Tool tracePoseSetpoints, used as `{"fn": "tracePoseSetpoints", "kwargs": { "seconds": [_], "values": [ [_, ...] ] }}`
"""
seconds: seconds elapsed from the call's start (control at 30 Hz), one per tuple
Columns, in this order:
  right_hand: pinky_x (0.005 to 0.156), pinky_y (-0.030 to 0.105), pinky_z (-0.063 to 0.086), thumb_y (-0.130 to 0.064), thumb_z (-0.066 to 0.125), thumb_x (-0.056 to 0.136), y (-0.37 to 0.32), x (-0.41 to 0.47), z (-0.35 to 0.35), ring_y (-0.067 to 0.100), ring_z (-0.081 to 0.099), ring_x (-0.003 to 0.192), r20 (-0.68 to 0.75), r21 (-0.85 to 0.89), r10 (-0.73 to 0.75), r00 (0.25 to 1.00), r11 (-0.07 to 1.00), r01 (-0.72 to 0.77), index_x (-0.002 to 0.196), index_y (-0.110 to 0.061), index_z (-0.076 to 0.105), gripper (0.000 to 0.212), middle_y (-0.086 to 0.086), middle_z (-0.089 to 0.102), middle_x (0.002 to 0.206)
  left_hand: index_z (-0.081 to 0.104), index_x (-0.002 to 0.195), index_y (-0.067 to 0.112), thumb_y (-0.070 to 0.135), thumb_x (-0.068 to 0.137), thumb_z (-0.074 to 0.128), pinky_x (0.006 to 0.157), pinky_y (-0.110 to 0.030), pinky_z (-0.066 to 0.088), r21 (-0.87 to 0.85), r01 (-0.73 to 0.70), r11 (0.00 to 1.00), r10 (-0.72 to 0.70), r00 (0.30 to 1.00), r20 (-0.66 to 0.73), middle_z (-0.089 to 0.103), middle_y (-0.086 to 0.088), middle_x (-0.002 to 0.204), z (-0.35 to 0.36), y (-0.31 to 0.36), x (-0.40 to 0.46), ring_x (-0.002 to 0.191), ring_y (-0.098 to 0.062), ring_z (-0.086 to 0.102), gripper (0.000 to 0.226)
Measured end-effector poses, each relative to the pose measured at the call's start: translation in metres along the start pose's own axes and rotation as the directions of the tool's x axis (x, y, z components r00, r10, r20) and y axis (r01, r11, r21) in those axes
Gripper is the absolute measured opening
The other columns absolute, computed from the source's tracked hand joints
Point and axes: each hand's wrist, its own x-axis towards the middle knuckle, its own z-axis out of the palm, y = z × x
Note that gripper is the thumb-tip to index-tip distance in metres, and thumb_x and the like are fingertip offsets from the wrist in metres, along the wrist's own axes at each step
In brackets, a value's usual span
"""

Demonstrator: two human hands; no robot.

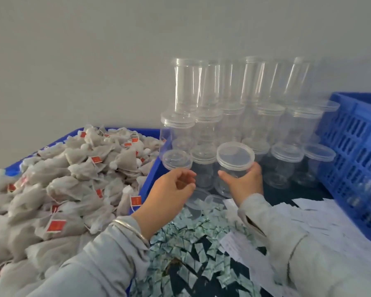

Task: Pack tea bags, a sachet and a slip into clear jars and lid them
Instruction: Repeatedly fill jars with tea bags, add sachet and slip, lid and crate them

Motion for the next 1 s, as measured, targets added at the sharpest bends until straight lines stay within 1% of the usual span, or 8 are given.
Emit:
{"fn": "tracePoseSetpoints", "kwargs": {
  "seconds": [0.1,0.2,0.33,0.43,0.63,0.73,0.83,1.0],
  "values": [
    [0.100,0.032,0.038,-0.029,0.085,0.061,-0.016,-0.029,-0.012,0.015,0.045,0.118,0.114,-0.078,-0.267,0.957,0.958,0.277,0.127,-0.018,0.043,0.079,-0.003,0.046,0.124,0.043,0.119,0.043,0.033,0.079,0.072,0.073,-0.009,0.050,-0.011,-0.087,0.996,0.087,0.996,0.020,0.049,0.021,0.117,-0.003,0.002,-0.003,0.094,0.010,0.054,0.050],
    [0.095,0.022,0.037,-0.043,0.078,0.060,-0.028,-0.061,-0.019,0.005,0.042,0.111,0.330,-0.168,-0.439,0.835,0.843,0.510,0.129,-0.017,0.042,0.082,-0.007,0.041,0.119,0.020,0.140,0.048,0.048,0.067,0.078,0.092,-0.007,0.041,0.035,-0.187,0.982,0.182,0.976,0.123,0.031,0.021,0.136,-0.013,0.003,-0.004,0.113,0.010,0.044,0.093],
    [0.087,0.001,0.032,-0.039,0.083,0.059,-0.018,-0.079,-0.026,-0.008,0.042,0.105,0.512,-0.127,-0.443,0.736,0.808,0.575,0.132,-0.025,0.038,0.087,-0.013,0.038,0.120,0.012,0.142,0.053,0.055,0.062,0.079,0.082,0.007,0.025,0.179,-0.240,0.954,0.181,0.939,0.292,0.029,0.027,0.131,-0.022,0.002,-0.007,0.116,0.012,0.034,0.104],
    [0.103,0.016,0.029,-0.046,0.084,0.057,-0.006,-0.083,-0.033,-0.006,0.033,0.123,0.600,-0.189,-0.338,0.725,0.821,0.539,0.136,-0.050,0.010,0.109,-0.021,0.030,0.136,0.018,0.143,0.050,0.059,0.061,0.078,0.081,0.003,0.026,0.200,-0.259,0.945,0.191,0.933,0.304,0.031,0.028,0.128,-0.022,0.003,-0.011,0.114,0.012,0.034,0.102],
    [0.105,0.036,0.040,-0.042,0.080,0.057,0.015,-0.098,-0.035,0.006,0.042,0.126,0.498,-0.236,-0.292,0.816,0.860,0.452,0.143,-0.030,0.027,0.101,-0.015,0.042,0.136,0.041,0.126,0.048,0.063,0.055,0.079,0.075,0.002,0.036,0.205,-0.252,0.946,0.180,0.933,0.313,0.051,0.028,0.117,-0.015,0.011,-0.015,0.103,0.016,0.047,0.082],
    [0.098,0.043,0.047,-0.041,0.083,0.053,0.019,-0.107,-0.037,0.016,0.051,0.117,0.385,-0.338,-0.399,0.832,0.778,0.530,0.135,-0.023,0.039,0.096,-0.004,0.053,0.128,0.039,0.123,0.051,0.077,0.044,0.068,0.069,-0.001,0.038,0.226,-0.207,0.952,0.132,0.942,0.309,0.048,0.035,0.106,-0.006,0.013,-0.018,0.095,0.018,0.049,0.088],
    [0.090,0.048,0.046,-0.034,0.091,0.045,0.023,-0.108,-0.039,0.025,0.048,0.112,0.189,-0.538,-0.635,0.749,0.571,0.620,0.128,-0.011,0.042,0.099,0.014,0.060,0.120,0.040,0.128,0.040,0.086,0.041,0.056,0.065,-0.006,0.033,0.207,-0.064,0.976,0.022,0.980,0.197,0.045,0.032,0.097,0.009,0.013,-0.016,0.087,0.016,0.046,0.099],
    [0.098,0.051,0.034,-0.025,0.089,0.047,0.032,-0.097,-0.046,0.028,0.046,0.117,0.116,-0.615,-0.755,0.646,0.456,0.644,0.127,-0.013,0.043,0.094,0.016,0.061,0.122,0.043,0.119,0.032,0.090,0.038,0.061,0.055,-0.014,0.046,0.063,0.147,0.987,-0.157,0.963,0.217,0.048,0.022,0.101,0.020,0.017,-0.014,0.086,0.003,0.054,0.101]
  ]
}}
